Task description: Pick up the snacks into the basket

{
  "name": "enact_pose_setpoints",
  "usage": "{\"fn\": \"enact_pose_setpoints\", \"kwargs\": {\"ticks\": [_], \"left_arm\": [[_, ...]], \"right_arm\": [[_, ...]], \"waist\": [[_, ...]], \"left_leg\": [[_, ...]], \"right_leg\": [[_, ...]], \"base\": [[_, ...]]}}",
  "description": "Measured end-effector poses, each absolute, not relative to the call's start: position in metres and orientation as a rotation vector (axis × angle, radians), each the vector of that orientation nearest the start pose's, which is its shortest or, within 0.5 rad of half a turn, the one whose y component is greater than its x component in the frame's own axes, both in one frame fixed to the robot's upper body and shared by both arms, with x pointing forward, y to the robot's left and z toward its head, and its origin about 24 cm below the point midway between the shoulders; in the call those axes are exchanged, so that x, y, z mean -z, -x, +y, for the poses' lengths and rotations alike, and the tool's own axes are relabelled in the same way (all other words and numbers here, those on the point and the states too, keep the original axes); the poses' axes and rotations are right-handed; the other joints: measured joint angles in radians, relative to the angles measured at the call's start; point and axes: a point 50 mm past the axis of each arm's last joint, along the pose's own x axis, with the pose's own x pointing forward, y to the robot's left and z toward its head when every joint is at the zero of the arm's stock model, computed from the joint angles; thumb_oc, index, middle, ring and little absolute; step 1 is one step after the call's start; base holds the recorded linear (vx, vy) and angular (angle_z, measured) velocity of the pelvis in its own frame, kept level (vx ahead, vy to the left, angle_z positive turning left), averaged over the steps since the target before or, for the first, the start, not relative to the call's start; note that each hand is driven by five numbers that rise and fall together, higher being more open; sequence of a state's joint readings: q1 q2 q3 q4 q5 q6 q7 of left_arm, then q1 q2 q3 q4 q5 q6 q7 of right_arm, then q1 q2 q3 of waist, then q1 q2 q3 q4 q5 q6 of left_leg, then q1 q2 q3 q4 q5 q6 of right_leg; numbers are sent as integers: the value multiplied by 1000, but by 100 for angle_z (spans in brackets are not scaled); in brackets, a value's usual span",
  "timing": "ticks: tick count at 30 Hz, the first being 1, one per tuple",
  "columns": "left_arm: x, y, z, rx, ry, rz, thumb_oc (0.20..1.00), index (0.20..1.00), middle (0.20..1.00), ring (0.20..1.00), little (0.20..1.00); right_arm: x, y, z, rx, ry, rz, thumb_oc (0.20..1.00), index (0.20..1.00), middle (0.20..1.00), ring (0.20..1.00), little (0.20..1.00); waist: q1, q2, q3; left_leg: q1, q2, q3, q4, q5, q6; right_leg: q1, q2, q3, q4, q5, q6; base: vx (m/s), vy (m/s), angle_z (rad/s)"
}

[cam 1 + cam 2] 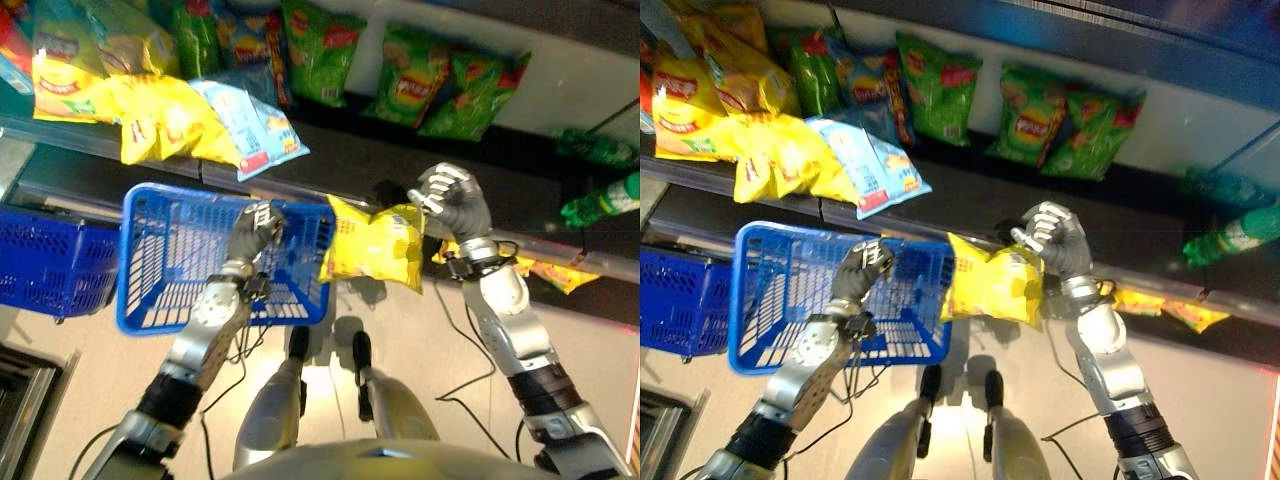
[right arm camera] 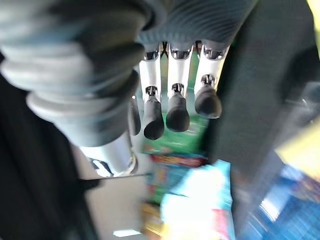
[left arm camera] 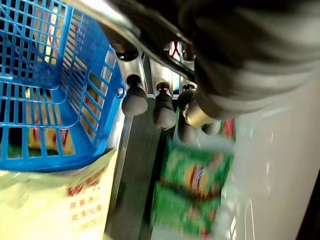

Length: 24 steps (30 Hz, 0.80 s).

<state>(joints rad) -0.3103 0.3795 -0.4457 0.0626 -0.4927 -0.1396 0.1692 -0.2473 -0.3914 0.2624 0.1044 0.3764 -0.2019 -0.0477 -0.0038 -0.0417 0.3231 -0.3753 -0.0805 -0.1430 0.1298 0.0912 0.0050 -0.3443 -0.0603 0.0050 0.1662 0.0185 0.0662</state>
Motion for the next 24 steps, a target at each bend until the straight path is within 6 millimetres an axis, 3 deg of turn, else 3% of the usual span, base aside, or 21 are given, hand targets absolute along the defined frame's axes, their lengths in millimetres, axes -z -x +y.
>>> {"fn": "enact_pose_setpoints", "kwargs": {"ticks": [4,14,15,16,24], "left_arm": [[-107,-299,101,297,103,-218,200,200,200,200,200],[-115,-300,83,306,169,-237,200,200,200,200,200],[-115,-300,84,305,162,-238,200,200,200,200,200],[-115,-300,84,304,160,-238,200,200,200,200,200],[-108,-300,98,285,115,-215,200,200,200,200,200]], "right_arm": [[-87,-295,-141,-232,79,-221,200,200,200,200,200],[-84,-290,-148,-212,124,-216,200,200,200,200,200],[-86,-291,-147,-211,125,-224,736,736,736,736,736],[-87,-292,-147,-207,128,-228,1000,1000,1000,1000,1000],[-97,-297,-144,-208,164,-269,1000,1000,1000,1000,1000]], "waist": [[-4,11,63],[-9,10,69],[-8,9,76],[-8,8,80],[0,1,109]], "left_leg": [[-22,3,-1,-3,7,-8],[-22,11,-25,-20,19,-16],[-22,11,-25,-19,20,-15],[-21,11,-25,-18,21,-15],[76,14,-29,-47,20,-15]], "right_leg": [[-50,1,1,57,-9,-6],[-64,7,-28,92,-40,-30],[-63,7,-29,92,-43,-30],[-63,7,-29,92,-43,-30],[37,6,-35,61,-45,-29]], "base": [[0,-32,3],[-3,1,7],[23,4,3],[0,0,0],[48,0,2]]}}
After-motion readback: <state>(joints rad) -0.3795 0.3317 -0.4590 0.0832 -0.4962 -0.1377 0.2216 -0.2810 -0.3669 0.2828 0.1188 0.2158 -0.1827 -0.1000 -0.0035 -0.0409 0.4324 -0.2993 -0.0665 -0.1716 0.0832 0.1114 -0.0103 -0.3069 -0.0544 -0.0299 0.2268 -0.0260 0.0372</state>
